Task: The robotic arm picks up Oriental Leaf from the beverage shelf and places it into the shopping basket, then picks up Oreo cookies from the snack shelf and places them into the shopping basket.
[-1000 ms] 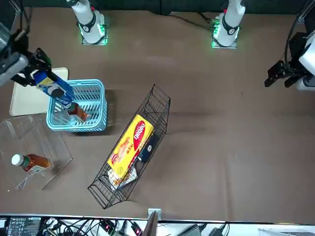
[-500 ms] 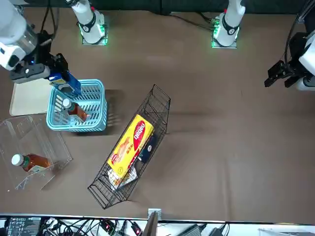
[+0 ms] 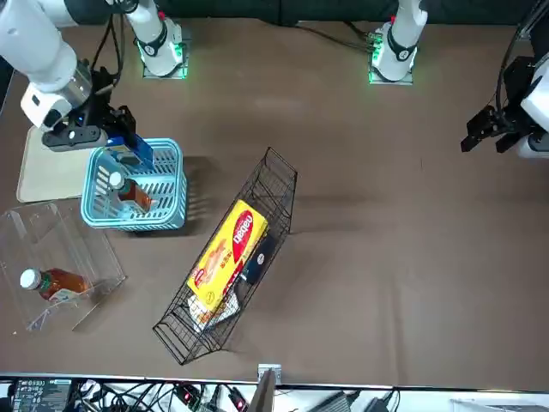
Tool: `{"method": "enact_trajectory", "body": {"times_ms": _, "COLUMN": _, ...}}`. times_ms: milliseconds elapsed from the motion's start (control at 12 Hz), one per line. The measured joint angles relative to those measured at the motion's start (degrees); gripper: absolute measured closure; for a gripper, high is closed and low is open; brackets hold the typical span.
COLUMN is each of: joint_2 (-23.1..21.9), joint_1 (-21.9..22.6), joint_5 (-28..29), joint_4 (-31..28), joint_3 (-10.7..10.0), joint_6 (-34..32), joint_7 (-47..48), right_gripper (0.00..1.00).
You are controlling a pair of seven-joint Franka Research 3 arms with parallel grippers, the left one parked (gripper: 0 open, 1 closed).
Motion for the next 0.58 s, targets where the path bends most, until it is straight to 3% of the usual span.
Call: {"method": "enact_trajectory", "body": {"times_ms": 583, "joint_2": 2.0, "joint_1": 0.1, "joint_5": 0.0, "joint_4": -8.6, "joint_3": 0.1, "joint_6": 13.1, "joint_7": 0.2, "right_gripper": 0.37}}
